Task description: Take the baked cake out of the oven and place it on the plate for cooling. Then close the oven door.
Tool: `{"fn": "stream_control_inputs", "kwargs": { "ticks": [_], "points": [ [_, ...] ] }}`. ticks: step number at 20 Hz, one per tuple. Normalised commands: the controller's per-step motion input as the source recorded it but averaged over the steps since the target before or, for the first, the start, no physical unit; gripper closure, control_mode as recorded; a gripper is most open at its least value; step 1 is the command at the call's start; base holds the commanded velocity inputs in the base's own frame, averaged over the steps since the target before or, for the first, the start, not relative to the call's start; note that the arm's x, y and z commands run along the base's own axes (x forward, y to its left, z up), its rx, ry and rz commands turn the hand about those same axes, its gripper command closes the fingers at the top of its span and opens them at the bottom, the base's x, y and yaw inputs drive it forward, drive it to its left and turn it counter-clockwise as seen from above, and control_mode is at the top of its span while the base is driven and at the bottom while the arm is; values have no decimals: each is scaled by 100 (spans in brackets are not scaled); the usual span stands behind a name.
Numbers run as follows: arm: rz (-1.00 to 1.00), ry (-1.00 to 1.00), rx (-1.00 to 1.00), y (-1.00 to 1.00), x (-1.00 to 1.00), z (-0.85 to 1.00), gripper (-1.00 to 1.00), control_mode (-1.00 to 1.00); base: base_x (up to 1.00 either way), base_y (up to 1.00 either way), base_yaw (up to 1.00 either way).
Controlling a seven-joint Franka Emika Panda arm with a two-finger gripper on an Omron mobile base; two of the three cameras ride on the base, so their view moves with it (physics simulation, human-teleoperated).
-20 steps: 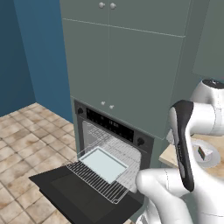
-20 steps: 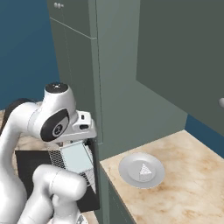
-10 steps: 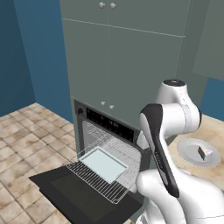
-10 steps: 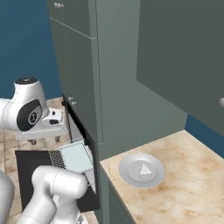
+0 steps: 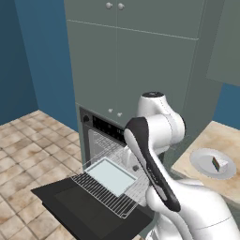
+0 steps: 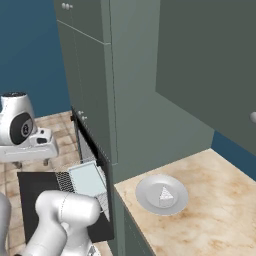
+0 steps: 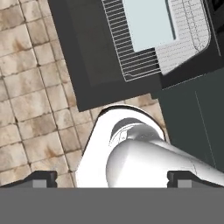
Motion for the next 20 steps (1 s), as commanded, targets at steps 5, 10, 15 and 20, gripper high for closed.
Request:
{"fn": "stream_control_inputs", "kwargs": {
  "ticks": [5,10,15,20],
  "points": [
    [2,1,0,47,17,-68,-100,-100,0,0,0],
    [0,0,-1,41,34,-79,-100,-100,0,0,0],
    [0,0,-2,44,46,-77,-100,-100,0,0,0],
    [0,1,-4,48,58,-71,-100,-100,0,0,0]
  ]
}}
